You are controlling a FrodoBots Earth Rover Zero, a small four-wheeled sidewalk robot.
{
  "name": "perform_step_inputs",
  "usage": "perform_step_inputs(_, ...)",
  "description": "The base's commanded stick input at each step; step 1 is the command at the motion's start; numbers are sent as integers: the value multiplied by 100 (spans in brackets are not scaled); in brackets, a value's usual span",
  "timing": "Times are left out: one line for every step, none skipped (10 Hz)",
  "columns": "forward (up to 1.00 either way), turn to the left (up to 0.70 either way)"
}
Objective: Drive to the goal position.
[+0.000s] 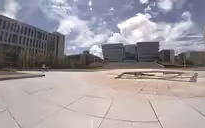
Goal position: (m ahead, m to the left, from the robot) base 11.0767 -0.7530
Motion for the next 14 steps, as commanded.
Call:
perform_step_inputs(70,4)
perform_step_inputs(70,3)
perform_step_inputs(70,0)
perform_step_inputs(70,0)
perform_step_inputs(70,0)
perform_step_inputs(70,0)
perform_step_inputs(70,0)
perform_step_inputs(70,0)
perform_step_inputs(70,0)
perform_step_inputs(70,0)
perform_step_inputs(70,0)
perform_step_inputs(70,0)
perform_step_inputs(70,0)
perform_step_inputs(70,0)
